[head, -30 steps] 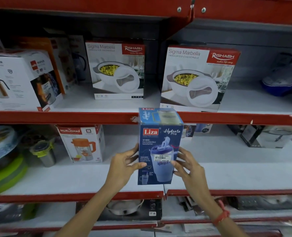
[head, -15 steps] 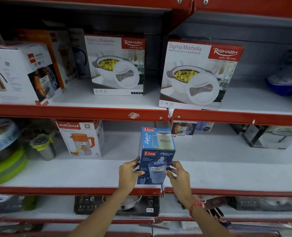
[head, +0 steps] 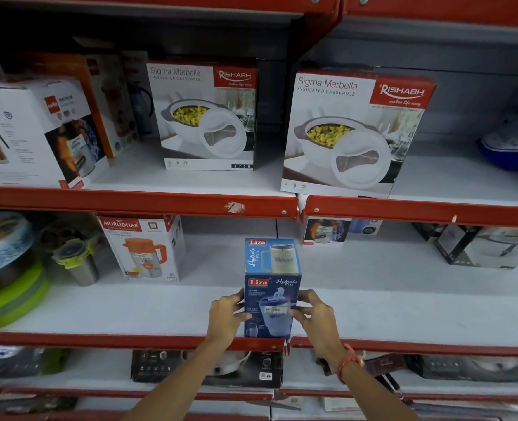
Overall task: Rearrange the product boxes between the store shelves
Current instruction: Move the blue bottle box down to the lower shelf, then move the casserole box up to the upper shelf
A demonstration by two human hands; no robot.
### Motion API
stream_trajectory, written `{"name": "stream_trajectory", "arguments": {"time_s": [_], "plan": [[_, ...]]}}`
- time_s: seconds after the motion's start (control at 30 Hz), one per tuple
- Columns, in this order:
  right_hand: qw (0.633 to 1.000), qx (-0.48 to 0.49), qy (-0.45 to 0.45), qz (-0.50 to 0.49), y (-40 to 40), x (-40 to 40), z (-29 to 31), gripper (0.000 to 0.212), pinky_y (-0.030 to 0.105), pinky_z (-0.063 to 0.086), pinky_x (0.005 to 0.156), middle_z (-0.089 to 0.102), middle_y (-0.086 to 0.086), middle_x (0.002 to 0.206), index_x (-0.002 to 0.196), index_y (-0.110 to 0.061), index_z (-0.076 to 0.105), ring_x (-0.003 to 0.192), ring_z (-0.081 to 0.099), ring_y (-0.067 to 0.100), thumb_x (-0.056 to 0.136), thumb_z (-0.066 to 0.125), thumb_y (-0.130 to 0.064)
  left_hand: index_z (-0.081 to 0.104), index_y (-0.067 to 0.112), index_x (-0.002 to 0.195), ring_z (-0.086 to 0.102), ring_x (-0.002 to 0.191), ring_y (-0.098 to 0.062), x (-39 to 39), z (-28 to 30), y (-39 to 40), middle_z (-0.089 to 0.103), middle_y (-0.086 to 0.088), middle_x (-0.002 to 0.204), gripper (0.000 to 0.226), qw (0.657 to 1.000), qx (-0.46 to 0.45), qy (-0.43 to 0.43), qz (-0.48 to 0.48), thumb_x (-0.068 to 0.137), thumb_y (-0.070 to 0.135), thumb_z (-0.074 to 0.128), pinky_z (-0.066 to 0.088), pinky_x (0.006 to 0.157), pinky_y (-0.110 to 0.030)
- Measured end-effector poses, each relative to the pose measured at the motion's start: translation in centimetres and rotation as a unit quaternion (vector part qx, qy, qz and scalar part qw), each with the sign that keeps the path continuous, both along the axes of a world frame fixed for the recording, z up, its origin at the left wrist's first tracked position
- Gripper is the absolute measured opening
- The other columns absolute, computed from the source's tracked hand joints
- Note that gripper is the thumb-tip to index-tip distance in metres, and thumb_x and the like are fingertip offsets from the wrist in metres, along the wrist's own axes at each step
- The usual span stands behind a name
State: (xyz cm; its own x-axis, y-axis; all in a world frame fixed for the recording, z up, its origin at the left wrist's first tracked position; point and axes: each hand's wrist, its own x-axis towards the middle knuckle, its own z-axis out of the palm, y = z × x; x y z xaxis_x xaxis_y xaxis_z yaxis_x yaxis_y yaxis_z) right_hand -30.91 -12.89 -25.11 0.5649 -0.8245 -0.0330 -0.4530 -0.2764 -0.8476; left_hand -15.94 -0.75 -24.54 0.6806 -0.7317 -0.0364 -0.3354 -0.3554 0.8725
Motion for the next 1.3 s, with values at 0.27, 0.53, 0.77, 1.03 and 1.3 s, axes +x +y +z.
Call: {"name": "stream_trajectory", "arguments": {"time_s": [0.27, 0.53, 0.77, 1.03, 1.3], "plan": [[0.995, -0.044, 0.025, 0.084, -2.0, -0.9, 3.9, 0.050, 0.019, 0.055, 0.074, 0.067, 0.003, 0.123, 0.127, -0.016, 0.051, 0.091, 0.071, 0.018, 0.081, 0.071, -0.011, 0.056, 0.009, 0.124, 0.065, 0.105, -0.024, 1.5, 3.2, 1.5, 0.066, -0.009, 0.120, 0.051, 0.999, -0.025, 0.006, -0.047, 0.075, 0.004, 0.072, 0.055, 0.085, -0.035], [0.987, -0.115, -0.063, 0.097, -3.7, -2.2, 14.0, 0.041, 0.001, 0.046, 0.075, 0.067, -0.008, 0.116, 0.119, -0.021, 0.060, 0.103, 0.064, 0.006, 0.081, 0.073, -0.015, 0.066, 0.006, 0.109, 0.072, 0.080, -0.005, 2.6, 13.7, 0.9, 0.073, -0.001, 0.093, 0.053, 0.989, -0.143, 0.012, -0.039, 0.059, 0.021, 0.076, 0.057, 0.072, -0.015], [0.928, -0.249, -0.257, -0.108, -7.2, -2.2, 20.7, 0.040, 0.015, 0.050, 0.089, 0.062, -0.003, 0.122, 0.124, -0.018, 0.057, 0.101, 0.060, 0.006, 0.086, 0.067, -0.013, 0.068, 0.016, 0.106, 0.070, 0.091, -0.006, 1.9, 21.8, -5.0, 0.074, 0.003, 0.099, 0.037, 0.955, -0.291, -0.022, -0.046, 0.070, 0.015, 0.078, 0.055, 0.085, -0.019], [0.904, -0.236, -0.262, -0.240, -10.8, -0.6, 21.2, 0.073, 0.042, 0.033, 0.106, 0.035, 0.014, 0.144, 0.143, -0.014, 0.030, 0.134, 0.032, 0.029, 0.083, 0.069, -0.027, 0.040, 0.016, 0.137, 0.042, 0.131, -0.021, 1.9, 22.9, -12.3, 0.046, -0.007, 0.143, 0.077, 0.954, -0.296, -0.042, -0.007, 0.071, 0.022, 0.078, 0.037, 0.104, -0.030], [0.930, -0.141, -0.302, -0.157, -12.3, 0.1, 22.3, 0.079, 0.039, 0.044, 0.101, 0.044, 0.003, 0.145, 0.146, -0.029, 0.022, 0.128, 0.046, 0.021, 0.083, 0.069, -0.034, 0.045, 0.020, 0.134, 0.060, 0.115, -0.021, 3.6, 22.3, -15.3, 0.063, -0.004, 0.127, 0.066, 0.972, -0.226, -0.037, -0.054, 0.075, 0.029, 0.074, 0.048, 0.100, -0.048]]}}
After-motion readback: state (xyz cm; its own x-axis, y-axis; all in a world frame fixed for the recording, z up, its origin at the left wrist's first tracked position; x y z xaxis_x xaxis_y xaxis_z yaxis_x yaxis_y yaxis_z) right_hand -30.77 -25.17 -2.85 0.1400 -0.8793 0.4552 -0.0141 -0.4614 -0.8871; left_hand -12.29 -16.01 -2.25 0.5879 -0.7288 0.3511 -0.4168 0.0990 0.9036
